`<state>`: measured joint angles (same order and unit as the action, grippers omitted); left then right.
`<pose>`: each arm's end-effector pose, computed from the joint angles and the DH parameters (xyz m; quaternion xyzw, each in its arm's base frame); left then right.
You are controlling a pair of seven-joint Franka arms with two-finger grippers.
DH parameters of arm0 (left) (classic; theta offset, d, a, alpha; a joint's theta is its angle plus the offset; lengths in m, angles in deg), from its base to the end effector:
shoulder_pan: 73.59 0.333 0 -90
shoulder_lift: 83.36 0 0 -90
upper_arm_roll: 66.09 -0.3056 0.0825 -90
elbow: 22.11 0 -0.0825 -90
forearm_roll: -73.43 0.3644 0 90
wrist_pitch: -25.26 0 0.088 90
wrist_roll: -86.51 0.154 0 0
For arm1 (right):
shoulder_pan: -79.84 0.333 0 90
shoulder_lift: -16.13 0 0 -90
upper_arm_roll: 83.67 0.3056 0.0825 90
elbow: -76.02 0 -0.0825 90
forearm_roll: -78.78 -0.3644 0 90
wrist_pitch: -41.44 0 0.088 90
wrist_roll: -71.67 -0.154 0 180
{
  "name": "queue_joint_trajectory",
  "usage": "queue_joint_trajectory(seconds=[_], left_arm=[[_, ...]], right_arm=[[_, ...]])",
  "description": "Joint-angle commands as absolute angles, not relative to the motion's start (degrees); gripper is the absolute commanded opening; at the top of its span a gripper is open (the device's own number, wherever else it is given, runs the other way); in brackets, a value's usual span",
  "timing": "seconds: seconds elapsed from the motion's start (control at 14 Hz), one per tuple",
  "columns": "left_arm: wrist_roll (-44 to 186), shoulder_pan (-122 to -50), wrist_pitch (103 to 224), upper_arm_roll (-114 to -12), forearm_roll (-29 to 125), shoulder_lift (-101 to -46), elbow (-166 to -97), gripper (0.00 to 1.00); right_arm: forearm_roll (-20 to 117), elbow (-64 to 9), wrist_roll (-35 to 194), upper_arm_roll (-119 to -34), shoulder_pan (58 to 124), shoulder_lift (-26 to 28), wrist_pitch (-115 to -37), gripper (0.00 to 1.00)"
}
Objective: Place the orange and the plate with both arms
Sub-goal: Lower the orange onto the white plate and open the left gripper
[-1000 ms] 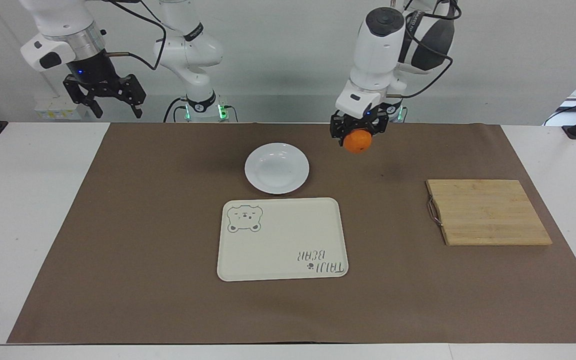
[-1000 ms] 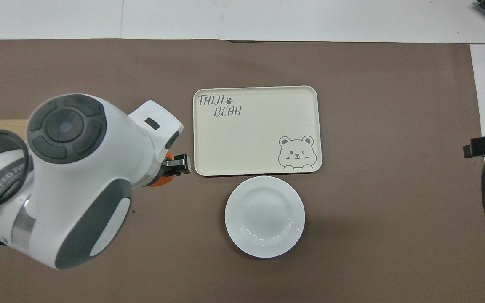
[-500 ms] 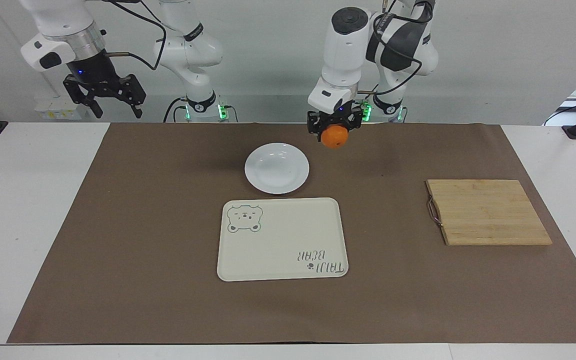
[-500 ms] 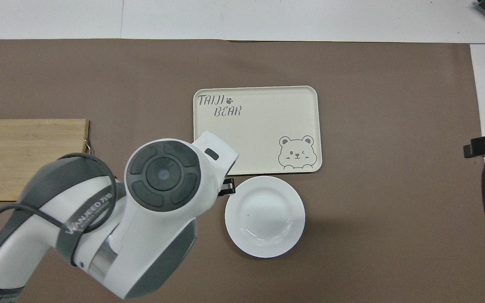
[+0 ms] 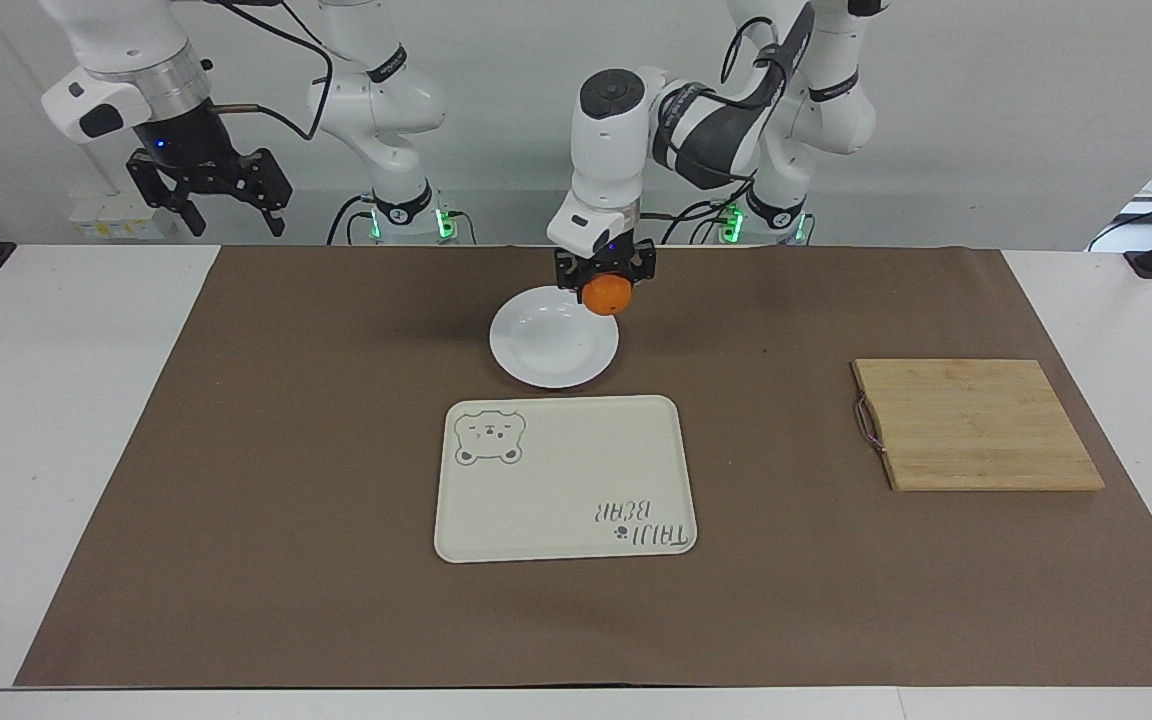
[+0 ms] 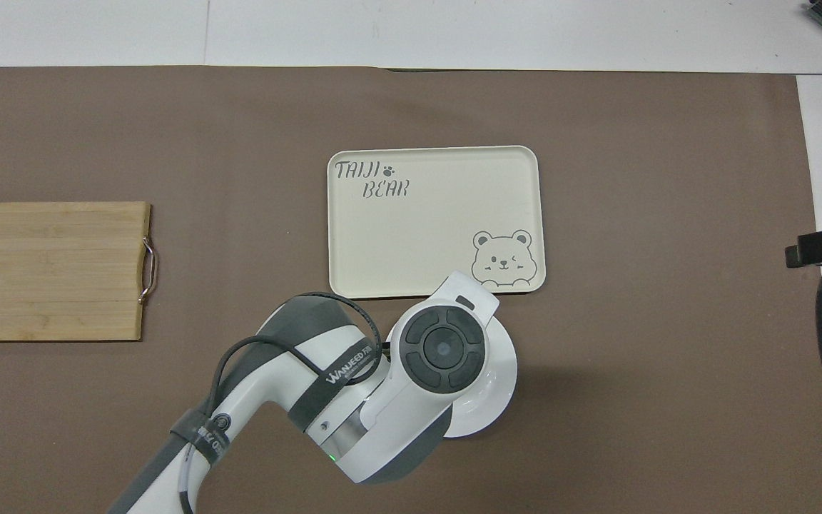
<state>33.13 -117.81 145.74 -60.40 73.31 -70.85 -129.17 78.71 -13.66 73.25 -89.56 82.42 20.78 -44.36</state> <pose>0.3843 -0.4540 0.3534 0.9994 0.0321 -0.0039 0.0139 0.5026 -0.0310 0.6050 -0.9999 0.0149 -0.0067 0.0045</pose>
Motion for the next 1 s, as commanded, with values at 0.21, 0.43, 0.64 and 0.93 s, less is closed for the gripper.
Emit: queue_joint_trajectory(seconds=[0.21, 0.43, 0.64, 0.93], left_arm=[[33.77, -119.38, 154.70, -61.00, 73.43, -70.98, -135.30, 0.00], [34.48, -121.05, 158.93, -60.82, 73.43, -67.38, -136.19, 0.00], [35.80, -121.14, 158.59, -60.73, 73.26, -66.93, -136.45, 0.62], [35.27, -120.35, 154.73, -60.73, 73.17, -69.38, -135.31, 1.00]], right_arm=[[79.31, -14.07, 72.90, -89.12, 82.03, 21.50, -43.99, 1.00], [79.31, -14.07, 72.90, -89.12, 82.03, 21.58, -43.99, 1.00], [79.31, -14.07, 72.90, -89.12, 82.03, 21.50, -43.99, 1.00], [79.31, -14.07, 72.90, -89.12, 82.03, 21.58, -44.08, 1.00]])
